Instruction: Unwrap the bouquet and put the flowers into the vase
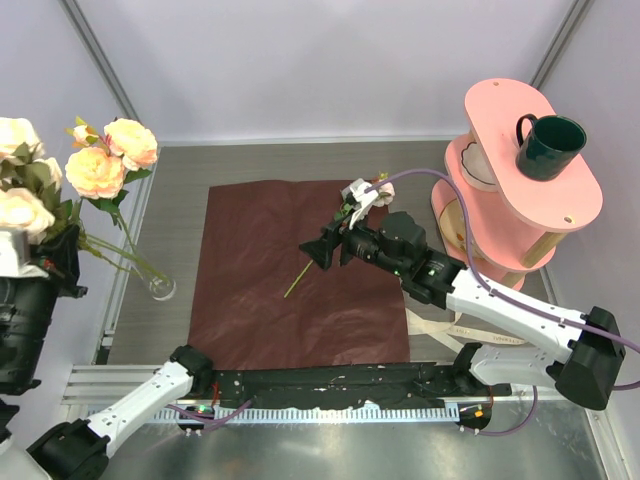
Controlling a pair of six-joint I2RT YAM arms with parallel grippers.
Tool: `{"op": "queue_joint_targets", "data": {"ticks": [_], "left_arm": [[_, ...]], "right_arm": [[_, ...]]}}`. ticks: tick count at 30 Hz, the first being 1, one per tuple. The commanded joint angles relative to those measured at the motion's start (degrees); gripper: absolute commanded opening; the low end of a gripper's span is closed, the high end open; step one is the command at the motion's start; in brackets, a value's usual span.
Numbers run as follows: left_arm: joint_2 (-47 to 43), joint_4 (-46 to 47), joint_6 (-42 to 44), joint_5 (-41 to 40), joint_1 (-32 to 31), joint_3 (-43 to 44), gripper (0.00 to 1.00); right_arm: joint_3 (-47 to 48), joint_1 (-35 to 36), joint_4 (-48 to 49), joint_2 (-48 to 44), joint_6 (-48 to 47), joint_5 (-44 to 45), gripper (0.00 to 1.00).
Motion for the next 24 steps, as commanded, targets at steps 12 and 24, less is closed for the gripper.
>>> {"op": "queue_joint_targets", "data": {"ticks": [12,24], "left_arm": [[0.35,13.78,7.68,-7.46,-0.18,-8.41,0.00],[-3.69,29.77,9.88,-18.00,-0.18,-20.54,0.00]], "right_arm": [[-0.64,-1.05,2.07,0.75,1.44,-1.28,0.75],[-0.99,-1.58,2.69,1.11,2.41,-2.42,0.75]]}}
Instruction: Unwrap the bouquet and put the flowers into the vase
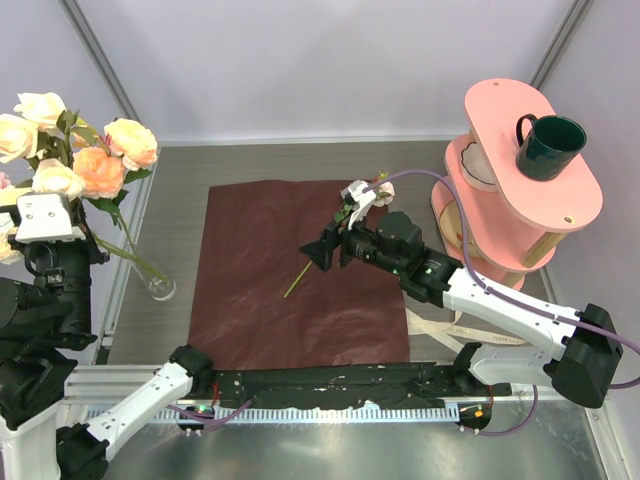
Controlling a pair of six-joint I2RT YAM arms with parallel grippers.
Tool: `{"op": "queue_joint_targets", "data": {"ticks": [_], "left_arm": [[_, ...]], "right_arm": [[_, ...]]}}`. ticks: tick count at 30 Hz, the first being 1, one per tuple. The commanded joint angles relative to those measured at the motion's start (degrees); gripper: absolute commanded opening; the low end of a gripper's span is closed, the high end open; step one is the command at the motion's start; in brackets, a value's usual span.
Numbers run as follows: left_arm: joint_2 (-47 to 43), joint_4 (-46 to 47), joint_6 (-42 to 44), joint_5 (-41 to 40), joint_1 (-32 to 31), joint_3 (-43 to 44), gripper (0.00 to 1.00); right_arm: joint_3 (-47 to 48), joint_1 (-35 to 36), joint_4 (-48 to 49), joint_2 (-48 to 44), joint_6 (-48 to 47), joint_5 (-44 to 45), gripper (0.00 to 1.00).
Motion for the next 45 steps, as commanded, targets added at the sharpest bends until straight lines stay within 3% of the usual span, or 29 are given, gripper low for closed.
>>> {"op": "queue_joint_targets", "data": {"ticks": [1,17,45], "left_arm": [[-2.05,10.66,1.91,-4.19,-0.16,-2.93,0.00],[-2.41,24.10,5.86,-12.10,-0.16,-11.81,0.00],[-3.90,32.46,5.33,-17.20,-0.16,-25.69,0.00]], "right_arm": [[-0.20,-0.33,2.58,-0.33,0.55,-0.63,0.75],[-1.26,-0.95,2.67,-1.56,1.34,-1.33,0.75],[-1.87,-1.65,2.40,-1.48,1.52,-2.39,0.75]]}}
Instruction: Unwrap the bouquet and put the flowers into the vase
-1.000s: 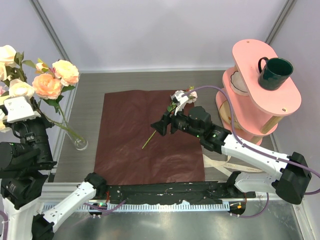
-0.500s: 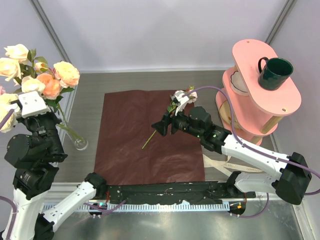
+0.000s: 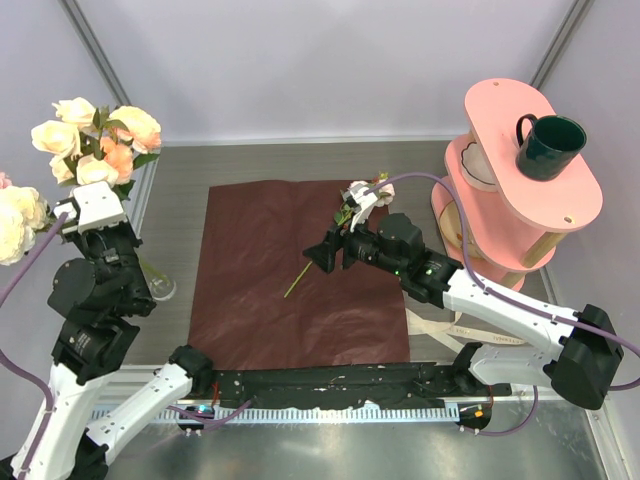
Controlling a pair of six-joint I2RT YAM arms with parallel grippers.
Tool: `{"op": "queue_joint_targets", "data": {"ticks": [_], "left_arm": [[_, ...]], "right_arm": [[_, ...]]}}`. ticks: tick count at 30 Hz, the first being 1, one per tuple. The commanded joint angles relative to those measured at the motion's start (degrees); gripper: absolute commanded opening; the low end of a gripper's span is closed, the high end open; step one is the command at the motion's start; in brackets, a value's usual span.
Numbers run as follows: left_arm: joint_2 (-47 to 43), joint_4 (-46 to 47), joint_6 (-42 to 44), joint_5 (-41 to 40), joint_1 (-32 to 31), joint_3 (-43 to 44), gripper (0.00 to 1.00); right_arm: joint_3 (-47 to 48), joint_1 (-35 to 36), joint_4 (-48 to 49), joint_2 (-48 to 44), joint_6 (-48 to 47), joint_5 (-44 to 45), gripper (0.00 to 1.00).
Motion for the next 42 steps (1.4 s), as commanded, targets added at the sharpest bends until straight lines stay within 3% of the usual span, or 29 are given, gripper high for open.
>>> {"op": "queue_joint_targets", "data": {"ticks": [1,6,15,17,22,26,42], "left_arm": [[-0.69,5.40,0.46,-1.99,-0.16,-1.76,0.00],[-2.70,8.56,1.25,-3.14,-0.16,-4.84,0.04],[-5.17,10.77,2.48,-4.28,-0.16,-7.83,0.24],[-5.00,10.41,2.48,-4.37,-0.16,-8.01,0.24],[-4.56,10.41,2.40,-5.16,-0.16,-8.53,0.10],[-4.64,10.15,1.87,-6.03,-0.16,-9.50,0.06],[-8.07,6.63,-4.02,-6.56,-0.16,-16.44,0.04]], "right_arm": [[0.40,-0.23,2.38,-1.37,0.56,-0.68,0.75],[0.05,-0.23,2.47,-1.28,0.82,-0.86,0.75],[-0.21,-0.23,2.82,-0.67,1.43,-1.47,0.75],[-0.21,-0.15,3.17,-0.58,1.70,-1.83,0.74],[-0.30,-0.23,3.35,-0.31,2.14,-2.09,0.74],[-0.39,-0.15,3.43,-0.40,2.31,-2.27,0.74],[-0.74,-0.14,4.31,0.74,3.28,-3.06,0.74]]}}
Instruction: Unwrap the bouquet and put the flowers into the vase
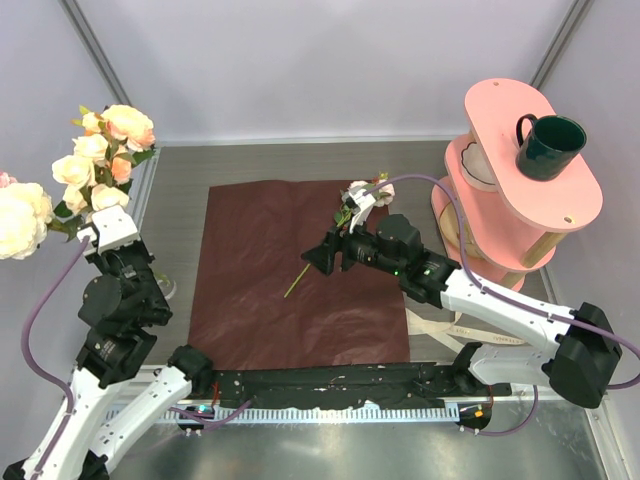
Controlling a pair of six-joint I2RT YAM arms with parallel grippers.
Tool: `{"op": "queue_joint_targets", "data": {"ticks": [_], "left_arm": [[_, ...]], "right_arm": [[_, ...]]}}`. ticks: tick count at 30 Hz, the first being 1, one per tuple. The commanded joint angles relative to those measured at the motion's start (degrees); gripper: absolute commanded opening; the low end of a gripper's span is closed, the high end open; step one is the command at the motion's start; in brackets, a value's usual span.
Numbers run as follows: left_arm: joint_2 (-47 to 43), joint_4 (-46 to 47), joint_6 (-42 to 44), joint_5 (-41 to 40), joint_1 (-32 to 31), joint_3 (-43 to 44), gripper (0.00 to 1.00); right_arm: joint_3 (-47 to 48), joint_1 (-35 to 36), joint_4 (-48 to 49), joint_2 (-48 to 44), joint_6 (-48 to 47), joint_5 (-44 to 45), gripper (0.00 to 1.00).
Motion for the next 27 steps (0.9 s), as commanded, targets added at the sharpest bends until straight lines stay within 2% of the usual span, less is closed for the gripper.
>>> {"op": "queue_joint_targets", "data": {"ticks": [1,8,11,14,16,18,27], "left_arm": [[-0.75,-0.71,-3.19,-1.06,-0.16,-1.80,0.04],[-1.72,-3.34,-6.62,-0.70,-0.16,-3.74,0.06],[-2.33,-4.14,-6.71,-1.05,-0.16,-3.48,0.11],[-3.03,-6.23,-8.20,-1.41,-0.16,-2.60,0.30],[-3.30,-8.43,-10.57,-0.53,-0.16,-1.02,0.47],[-3.12,-13.87,-14.76,0.78,-0.16,0.65,0.61],[-0.40,-39.36,-33.50,8.60,-0.16,13.57,0.72]], "right_arm": [[0.11,-0.06,3.05,0.17,0.66,-0.80,0.74],[-0.15,-0.15,3.40,0.35,0.83,-0.89,0.74],[-0.07,-0.23,3.49,0.87,1.18,-1.24,0.74],[0.02,-0.15,3.31,1.31,1.89,-1.16,0.74],[0.02,-0.06,2.96,1.75,2.33,-0.81,0.74],[0.46,-0.15,1.91,2.37,3.38,0.68,0.74],[2.83,-0.23,-2.13,9.04,9.17,5.26,0.74]]}}
